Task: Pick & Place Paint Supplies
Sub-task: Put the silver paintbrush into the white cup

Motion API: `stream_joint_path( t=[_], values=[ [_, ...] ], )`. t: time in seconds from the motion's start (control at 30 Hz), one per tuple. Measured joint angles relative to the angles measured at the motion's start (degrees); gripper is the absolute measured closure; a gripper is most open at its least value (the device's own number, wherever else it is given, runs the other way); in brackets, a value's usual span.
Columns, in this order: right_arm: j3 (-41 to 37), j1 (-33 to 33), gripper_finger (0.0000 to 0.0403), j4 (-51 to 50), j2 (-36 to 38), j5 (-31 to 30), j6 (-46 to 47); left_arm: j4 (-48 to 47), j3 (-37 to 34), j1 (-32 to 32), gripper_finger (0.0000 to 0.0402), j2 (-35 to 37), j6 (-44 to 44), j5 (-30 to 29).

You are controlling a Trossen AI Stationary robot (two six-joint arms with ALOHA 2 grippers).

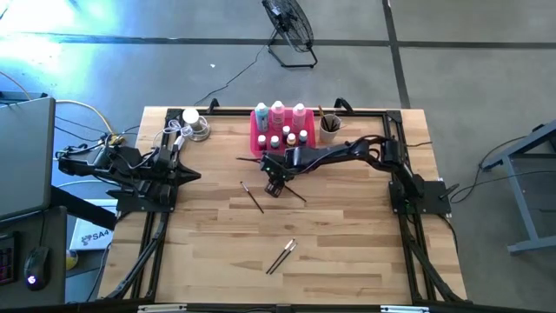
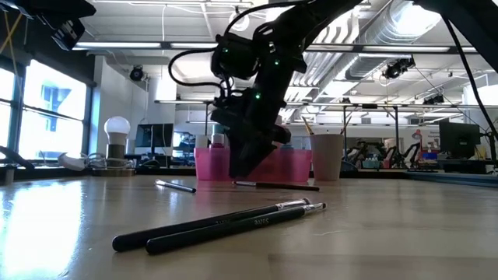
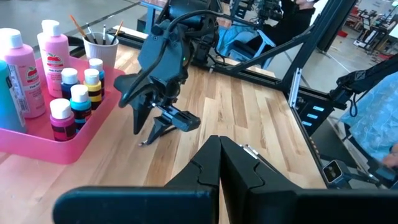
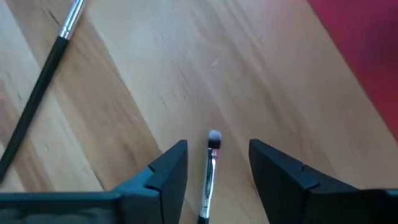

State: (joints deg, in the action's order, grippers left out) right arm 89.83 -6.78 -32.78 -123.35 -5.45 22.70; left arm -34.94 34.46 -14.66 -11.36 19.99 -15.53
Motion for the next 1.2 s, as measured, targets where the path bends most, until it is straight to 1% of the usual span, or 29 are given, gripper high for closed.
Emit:
stream_joint_path(
  t=[0.33,0.53,0.6,0.73,1.0,1.07,1.2],
  values=[
    [0.3,0.5,0.0245,0.9,-3.0,-1.1,-0.1,0.0,0.0,0.0,0.0402,0.0,0.1,0.0],
    [0.2,0.5,0.0246,1.7,-3.2,-1.7,0.0,-1.3,0.0,0.0,0.0402,0.0,1.5,0.0],
    [0.2,0.5,0.0253,1.9,-3.2,-1.8,-0.1,-1.7,0.0,0.0,0.0402,0.0,1.7,0.0],
    [0.2,0.3,0.0286,2.4,-3.3,-1.8,-0.1,-1.7,0.0,0.0,0.0402,0.0,2.8,0.0],
    [0.2,0.3,0.0385,3.1,-3.4,-1.9,-0.1,-1.7,0.0,0.0,0.0402,0.0,2.8,0.1],
    [0.2,0.3,0.0395,3.1,-3.4,-1.6,-0.1,-1.7,0.0,0.0,0.0402,0.0,2.8,0.1],
    [0.2,0.3,0.0399,3.0,-3.4,-0.3,0.2,-1.7,0.0,0.0,0.0402,0.0,2.9,0.1]
  ],
)
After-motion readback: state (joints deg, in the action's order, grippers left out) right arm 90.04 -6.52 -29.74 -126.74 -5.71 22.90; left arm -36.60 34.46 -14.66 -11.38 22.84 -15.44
